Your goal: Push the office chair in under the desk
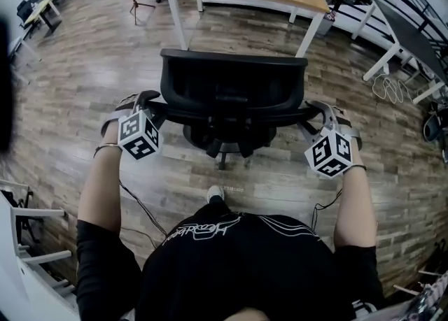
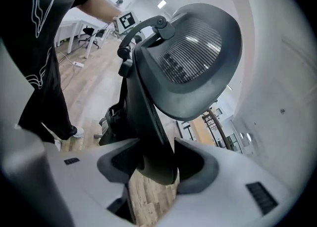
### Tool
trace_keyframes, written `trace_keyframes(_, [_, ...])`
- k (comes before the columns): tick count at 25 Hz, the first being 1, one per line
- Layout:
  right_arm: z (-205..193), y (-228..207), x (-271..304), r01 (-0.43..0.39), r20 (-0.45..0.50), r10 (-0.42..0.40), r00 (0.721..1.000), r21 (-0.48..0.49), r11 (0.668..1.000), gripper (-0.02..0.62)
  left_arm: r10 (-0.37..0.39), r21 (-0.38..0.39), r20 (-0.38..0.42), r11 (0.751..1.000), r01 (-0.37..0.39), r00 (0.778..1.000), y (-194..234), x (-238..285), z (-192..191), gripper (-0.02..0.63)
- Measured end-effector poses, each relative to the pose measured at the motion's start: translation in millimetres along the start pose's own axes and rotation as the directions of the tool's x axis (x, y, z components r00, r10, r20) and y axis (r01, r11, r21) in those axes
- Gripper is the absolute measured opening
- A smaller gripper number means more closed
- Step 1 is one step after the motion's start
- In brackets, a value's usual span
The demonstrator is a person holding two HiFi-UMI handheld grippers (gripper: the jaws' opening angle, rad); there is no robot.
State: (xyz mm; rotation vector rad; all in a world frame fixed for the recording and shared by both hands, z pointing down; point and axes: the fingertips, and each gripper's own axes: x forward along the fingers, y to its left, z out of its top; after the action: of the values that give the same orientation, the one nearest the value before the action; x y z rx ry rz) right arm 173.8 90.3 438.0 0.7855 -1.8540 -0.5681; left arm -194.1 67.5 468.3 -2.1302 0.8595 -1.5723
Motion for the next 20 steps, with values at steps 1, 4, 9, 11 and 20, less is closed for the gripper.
trace_keyframes(1, [1,-4,4,0.008,0.003,-0.008,1.0,0.002,1.0,0.235,-0.003,0.004,0.006,1.0,0.003,1.0,6,5,0,0.216])
trace_keyframes(4, [1,-18,18,0.032,0.005,-0.033,0.999,0.013,0.999,0.235,-0.011,0.024,0.029,1.0,0.01,1.0,28,24,3,0.216])
trace_keyframes(9, [-1,-47,47,0.065,-0.027,-0.063,0.998,0.048,0.997,0.238,-0.037,0.064,0.075,0.997,0.032,0.997,66,55,10,0.213])
trace_keyframes(11, [-2,-58,59,0.073,-0.045,-0.07,0.997,0.054,0.996,0.239,-0.038,0.08,0.093,0.996,0.03,0.995,79,65,11,0.212])
trace_keyframes(20, [-5,-97,105,0.117,-0.083,-0.11,0.99,0.086,0.989,0.245,-0.046,0.109,0.118,0.994,0.033,0.992,130,114,17,0.212])
